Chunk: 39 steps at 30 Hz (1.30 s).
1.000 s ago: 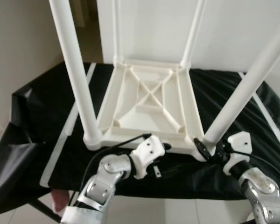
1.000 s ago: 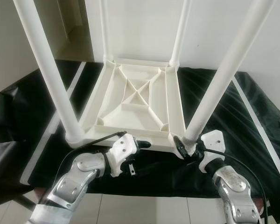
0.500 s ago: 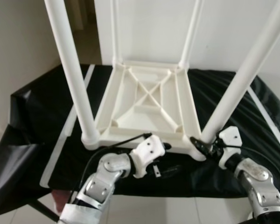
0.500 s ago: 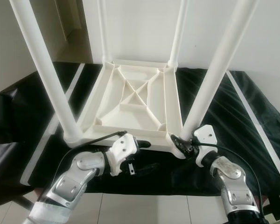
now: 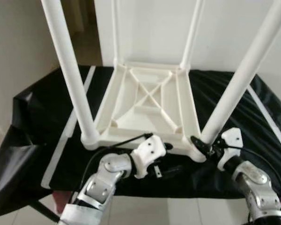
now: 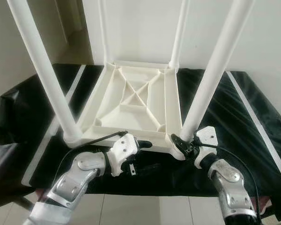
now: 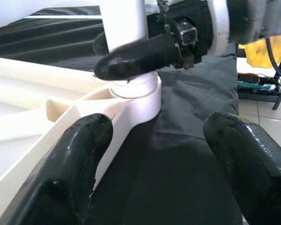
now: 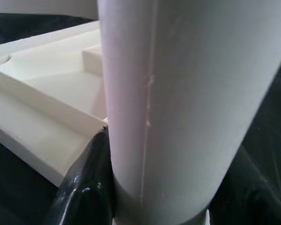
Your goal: Building children table
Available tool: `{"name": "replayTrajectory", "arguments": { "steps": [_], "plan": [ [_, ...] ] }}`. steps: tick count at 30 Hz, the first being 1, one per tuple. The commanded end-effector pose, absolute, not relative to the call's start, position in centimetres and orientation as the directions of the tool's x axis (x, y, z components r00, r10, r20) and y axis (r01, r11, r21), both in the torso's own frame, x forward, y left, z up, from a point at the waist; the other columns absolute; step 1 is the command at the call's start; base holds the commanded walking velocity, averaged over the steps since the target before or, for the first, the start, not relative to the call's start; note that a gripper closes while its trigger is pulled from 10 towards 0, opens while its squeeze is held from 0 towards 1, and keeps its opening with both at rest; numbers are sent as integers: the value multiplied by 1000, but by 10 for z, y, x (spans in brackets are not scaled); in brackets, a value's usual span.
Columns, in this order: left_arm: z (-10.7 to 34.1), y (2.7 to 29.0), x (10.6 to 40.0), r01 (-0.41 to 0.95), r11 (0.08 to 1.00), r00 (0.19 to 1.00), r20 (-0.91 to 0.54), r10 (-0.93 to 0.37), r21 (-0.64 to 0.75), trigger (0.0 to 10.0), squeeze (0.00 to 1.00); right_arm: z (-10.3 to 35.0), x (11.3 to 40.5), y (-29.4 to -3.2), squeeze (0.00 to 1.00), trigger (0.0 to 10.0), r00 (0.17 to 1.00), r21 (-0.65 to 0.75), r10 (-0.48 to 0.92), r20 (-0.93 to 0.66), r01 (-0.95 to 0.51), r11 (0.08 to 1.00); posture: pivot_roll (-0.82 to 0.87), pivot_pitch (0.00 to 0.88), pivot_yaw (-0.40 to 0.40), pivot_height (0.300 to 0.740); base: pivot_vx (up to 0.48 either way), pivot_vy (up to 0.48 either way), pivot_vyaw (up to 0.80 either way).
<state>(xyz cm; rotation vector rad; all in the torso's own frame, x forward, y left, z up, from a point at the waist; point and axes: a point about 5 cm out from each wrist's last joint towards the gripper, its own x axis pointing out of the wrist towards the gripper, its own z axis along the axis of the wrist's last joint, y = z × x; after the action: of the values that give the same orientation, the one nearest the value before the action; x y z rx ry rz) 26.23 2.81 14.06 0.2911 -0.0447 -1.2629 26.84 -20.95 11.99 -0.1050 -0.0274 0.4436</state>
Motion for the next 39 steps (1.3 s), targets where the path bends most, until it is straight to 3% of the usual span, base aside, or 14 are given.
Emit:
{"name": "replayTrajectory", "arguments": {
  "steps": [1,3,5,8,19,25,35,36,39],
  "plan": [
    [139,28,265,915,318,355,-118,-928,250,10000,0,116,266,-209,0,10000,909,-98,416,-18,-416,904,-54,0,-24,740,0,0,0],
    [139,28,265,913,323,359,-116,-926,250,10000,0,116,265,-208,0,10000,914,-97,405,-14,-405,909,-54,0,-24,740,0,0,0],
    [140,24,270,905,349,383,-106,-918,246,10000,0,114,263,-206,0,10000,986,-36,169,-12,-169,985,-66,0,-27,740,0,0,0],
    [140,22,272,902,356,388,-100,-916,244,10000,0,111,261,-203,0,10000,999,-9,43,-20,-43,999,-69,0,-27,740,0,0,0],
    [141,21,274,895,367,400,-88,-912,253,10000,0,101,259,-185,0,10000,950,79,-303,-73,308,948,-64,0,-30,740,0,0,0],
    [142,21,276,893,370,402,-85,-912,257,10000,0,103,261,-169,0,10000,947,110,-310,-82,318,942,-63,0,-23,740,0,0,0],
    [145,22,281,881,377,415,-81,-906,287,10000,0,104,260,-173,0,10000,939,94,-335,-78,341,935,-53,0,-16,740,0,0,0],
    [145,22,282,873,386,425,-79,-902,297,10000,0,107,260,-176,1000,10000,944,81,-325,-55,328,941,-48,0,-18,740,0,0,0],
    [145,22,282,871,389,429,-78,-900,301,10000,0,108,260,-177,1000,10000,949,76,-313,-41,315,946,-48,0,-17,740,0,0,0]
  ]
}}
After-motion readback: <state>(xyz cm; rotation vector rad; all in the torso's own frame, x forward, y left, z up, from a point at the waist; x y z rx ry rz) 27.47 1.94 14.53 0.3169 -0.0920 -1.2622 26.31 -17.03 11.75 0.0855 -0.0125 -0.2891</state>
